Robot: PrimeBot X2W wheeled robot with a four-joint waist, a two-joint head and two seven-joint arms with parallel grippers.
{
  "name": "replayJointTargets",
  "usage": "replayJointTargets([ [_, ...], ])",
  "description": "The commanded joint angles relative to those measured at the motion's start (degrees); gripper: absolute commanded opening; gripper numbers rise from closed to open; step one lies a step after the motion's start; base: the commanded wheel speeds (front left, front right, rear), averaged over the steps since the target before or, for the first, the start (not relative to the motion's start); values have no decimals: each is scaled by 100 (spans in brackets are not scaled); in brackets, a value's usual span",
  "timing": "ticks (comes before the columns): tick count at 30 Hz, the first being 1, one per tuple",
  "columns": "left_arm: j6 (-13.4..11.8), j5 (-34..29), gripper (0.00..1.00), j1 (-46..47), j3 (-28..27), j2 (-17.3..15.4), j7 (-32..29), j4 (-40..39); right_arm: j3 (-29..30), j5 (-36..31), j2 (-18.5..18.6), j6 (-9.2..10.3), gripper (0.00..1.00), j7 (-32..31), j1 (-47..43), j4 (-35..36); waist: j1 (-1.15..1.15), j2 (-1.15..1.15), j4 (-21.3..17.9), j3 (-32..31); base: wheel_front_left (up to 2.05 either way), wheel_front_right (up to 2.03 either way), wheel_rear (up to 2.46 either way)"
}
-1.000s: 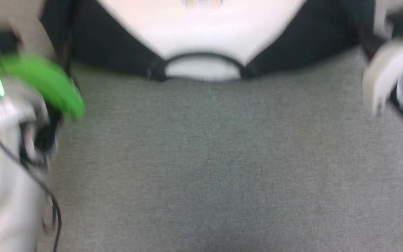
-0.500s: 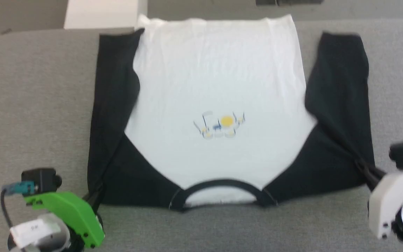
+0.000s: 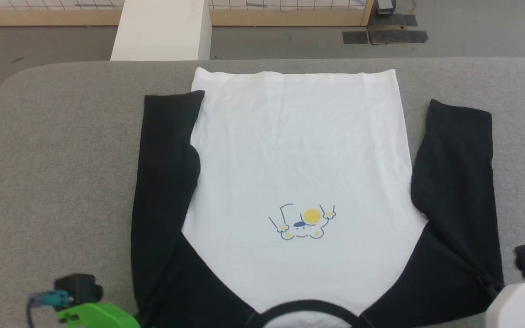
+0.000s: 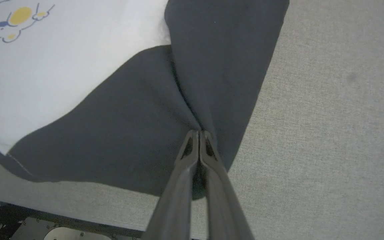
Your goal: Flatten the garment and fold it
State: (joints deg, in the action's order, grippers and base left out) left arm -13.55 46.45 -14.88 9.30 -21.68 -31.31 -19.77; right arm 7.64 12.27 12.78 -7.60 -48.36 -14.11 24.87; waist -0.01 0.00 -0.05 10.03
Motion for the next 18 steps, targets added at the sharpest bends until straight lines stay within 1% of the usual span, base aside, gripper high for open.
replayJointTargets([
  [1,84,78,0,1,55,88,81,178,-57,-70,-59,11,0,116,-24,-173,1,0,6,6,0,0,0],
  [3,216,58,0,117,150,170,205,564,-176,-87,-136,11,0,314,15,-537,1,0,13,22,0,0,0],
  [6,382,-4,0,359,267,307,418,1189,-407,-125,-159,11,0,624,132,-1184,1,0,15,59,0,0,0],
  [9,478,-73,0,563,337,423,618,1635,-574,-126,-160,11,0,911,273,-1732,1,0,14,83,0,0,0],
  [10,485,-88,27,626,332,474,706,1758,-609,-127,-159,11,0,1024,328,-1888,1,0,12,88,0,0,0],
  [11,498,-84,45,659,341,505,735,1841,-600,-138,-171,11,0,1164,383,-1973,1,0,13,84,0,0,0],
  [12,517,-83,100,687,351,525,762,1916,-560,-135,-211,11,7,1311,434,-2058,1,0,15,74,0,0,0],
  [13,523,-76,100,705,332,545,812,1946,-541,-129,-232,11,29,1385,446,-2112,1,0,21,62,0,0,0],
  [14,530,-57,100,721,304,573,871,1963,-518,-122,-240,11,100,1473,442,-2149,1,0,35,34,0,0,0],
  [18,545,-1,100,683,196,580,1005,1912,-234,-35,-383,11,100,1842,317,-2025,1,0,101,-108,0,0,0],
])
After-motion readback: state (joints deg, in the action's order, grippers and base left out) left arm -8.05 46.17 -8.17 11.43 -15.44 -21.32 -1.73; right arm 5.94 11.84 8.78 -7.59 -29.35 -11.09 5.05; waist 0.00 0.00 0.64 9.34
